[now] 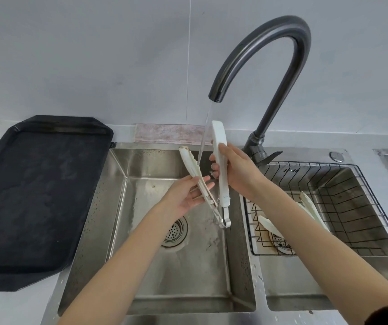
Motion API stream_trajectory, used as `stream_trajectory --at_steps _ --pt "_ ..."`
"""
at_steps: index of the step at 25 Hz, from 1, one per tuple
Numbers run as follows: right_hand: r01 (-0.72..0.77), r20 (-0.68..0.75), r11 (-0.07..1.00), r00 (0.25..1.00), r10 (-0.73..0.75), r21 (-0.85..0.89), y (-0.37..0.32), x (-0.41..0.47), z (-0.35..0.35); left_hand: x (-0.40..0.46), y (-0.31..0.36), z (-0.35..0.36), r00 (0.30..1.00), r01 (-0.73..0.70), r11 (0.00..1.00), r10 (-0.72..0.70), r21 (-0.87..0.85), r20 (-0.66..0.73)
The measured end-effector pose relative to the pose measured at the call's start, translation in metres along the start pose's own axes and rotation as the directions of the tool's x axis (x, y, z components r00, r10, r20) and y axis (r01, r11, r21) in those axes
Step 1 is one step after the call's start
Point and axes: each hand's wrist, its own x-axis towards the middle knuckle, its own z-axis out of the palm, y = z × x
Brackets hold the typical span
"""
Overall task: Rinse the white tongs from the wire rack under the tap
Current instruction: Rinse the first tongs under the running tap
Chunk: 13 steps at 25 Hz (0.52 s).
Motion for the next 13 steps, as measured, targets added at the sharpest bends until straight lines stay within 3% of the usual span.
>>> stream_trajectory --at_steps 5,13 --pt "0.032 -0.025 0.994 0.999 -0.035 -0.103 -0.007 -0.006 -0.003 0.002 0.000 0.008 0.999 0.047 0.999 -0.047 0.020 0.004" --pt "0.068 0.031 0.988 0.997 -0.064 -0.140 0.005 -0.013 -0.012 0.006 0.011 0.005 1.000 -0.023 1.000 0.023 0.012 0.018"
